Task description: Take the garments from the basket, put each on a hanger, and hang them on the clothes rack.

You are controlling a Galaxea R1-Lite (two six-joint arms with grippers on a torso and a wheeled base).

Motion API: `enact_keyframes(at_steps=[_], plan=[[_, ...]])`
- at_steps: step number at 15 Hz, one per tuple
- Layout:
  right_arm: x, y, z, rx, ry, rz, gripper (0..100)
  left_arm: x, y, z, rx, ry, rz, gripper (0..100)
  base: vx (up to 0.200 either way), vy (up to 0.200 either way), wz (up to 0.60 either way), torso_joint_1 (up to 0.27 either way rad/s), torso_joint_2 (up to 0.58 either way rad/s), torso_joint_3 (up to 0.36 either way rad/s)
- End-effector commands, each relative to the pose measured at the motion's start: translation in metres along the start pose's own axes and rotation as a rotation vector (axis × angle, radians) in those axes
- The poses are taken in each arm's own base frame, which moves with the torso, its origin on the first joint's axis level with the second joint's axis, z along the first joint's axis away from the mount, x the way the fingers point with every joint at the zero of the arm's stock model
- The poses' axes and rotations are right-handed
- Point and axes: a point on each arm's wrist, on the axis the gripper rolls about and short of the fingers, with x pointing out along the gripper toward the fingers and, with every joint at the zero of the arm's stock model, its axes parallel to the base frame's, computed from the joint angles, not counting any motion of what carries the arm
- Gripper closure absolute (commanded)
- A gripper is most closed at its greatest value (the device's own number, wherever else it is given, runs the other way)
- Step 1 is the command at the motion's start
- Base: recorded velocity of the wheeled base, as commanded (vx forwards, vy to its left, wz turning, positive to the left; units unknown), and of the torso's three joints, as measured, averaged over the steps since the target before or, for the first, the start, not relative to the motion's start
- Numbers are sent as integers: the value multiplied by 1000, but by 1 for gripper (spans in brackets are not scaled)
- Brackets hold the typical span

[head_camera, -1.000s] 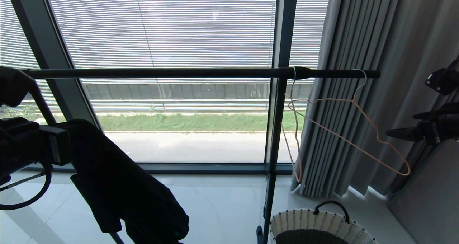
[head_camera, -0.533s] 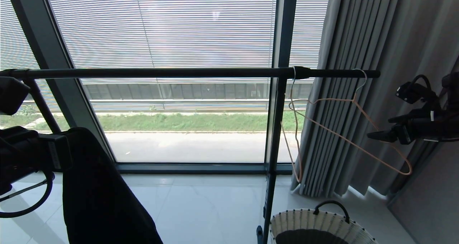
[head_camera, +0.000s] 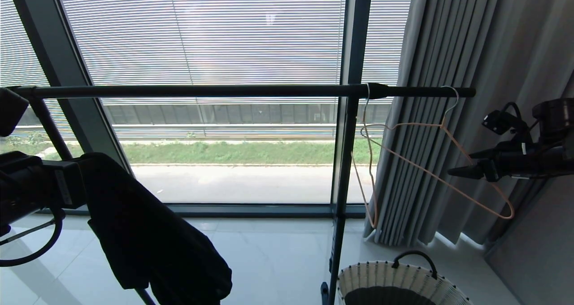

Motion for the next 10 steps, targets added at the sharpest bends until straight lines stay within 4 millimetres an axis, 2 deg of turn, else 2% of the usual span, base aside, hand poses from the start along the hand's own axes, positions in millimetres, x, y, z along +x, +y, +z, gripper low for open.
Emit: enact_keyframes(at_steps=[1,9,10], plan=[[6,-1,-4,6,11,10,0,0,0,2,2,-8,1,100,0,0,0,0,0,0],[14,0,-7,15,20,37,0,1,1,7,4,-20,3,100,0,0,0,0,0,0],[15,0,-8,18,21,41,100,0,1,7,4,-21,3,100,0,0,0,0,0,0]])
